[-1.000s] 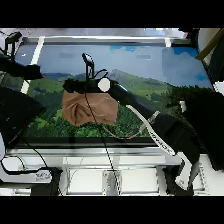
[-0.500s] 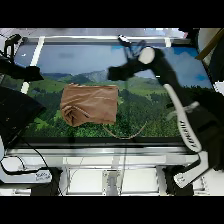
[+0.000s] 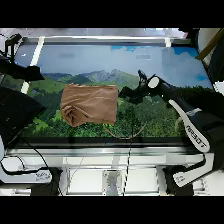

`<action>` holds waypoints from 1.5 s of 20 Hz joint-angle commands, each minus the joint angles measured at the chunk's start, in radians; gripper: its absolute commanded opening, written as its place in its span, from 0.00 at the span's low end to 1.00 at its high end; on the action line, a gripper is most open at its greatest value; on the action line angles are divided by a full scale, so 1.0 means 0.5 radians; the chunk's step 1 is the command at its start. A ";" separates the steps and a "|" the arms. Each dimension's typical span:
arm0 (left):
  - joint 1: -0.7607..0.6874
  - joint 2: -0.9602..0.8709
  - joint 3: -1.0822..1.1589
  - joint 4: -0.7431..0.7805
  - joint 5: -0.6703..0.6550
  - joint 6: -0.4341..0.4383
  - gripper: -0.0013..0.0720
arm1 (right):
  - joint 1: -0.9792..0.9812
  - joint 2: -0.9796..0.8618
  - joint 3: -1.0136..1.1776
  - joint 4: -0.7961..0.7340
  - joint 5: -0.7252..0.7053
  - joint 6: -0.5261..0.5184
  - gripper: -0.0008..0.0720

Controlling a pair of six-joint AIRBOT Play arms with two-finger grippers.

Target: Fold the clothes and pants, and hang the long-sleeved shirts on hangers.

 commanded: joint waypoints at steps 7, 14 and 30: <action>0.000 0.001 -0.001 -0.044 0.003 0.000 0.03 | 0.075 -0.370 -0.047 0.895 0.028 -0.385 0.95; 0.000 0.001 -0.001 -0.044 0.002 0.001 0.03 | 0.262 -0.397 0.259 0.895 0.056 -0.436 0.76; 0.000 -0.018 -0.001 -0.043 0.008 0.000 0.03 | -1.318 0.220 1.300 -0.246 1.514 -0.201 0.06</action>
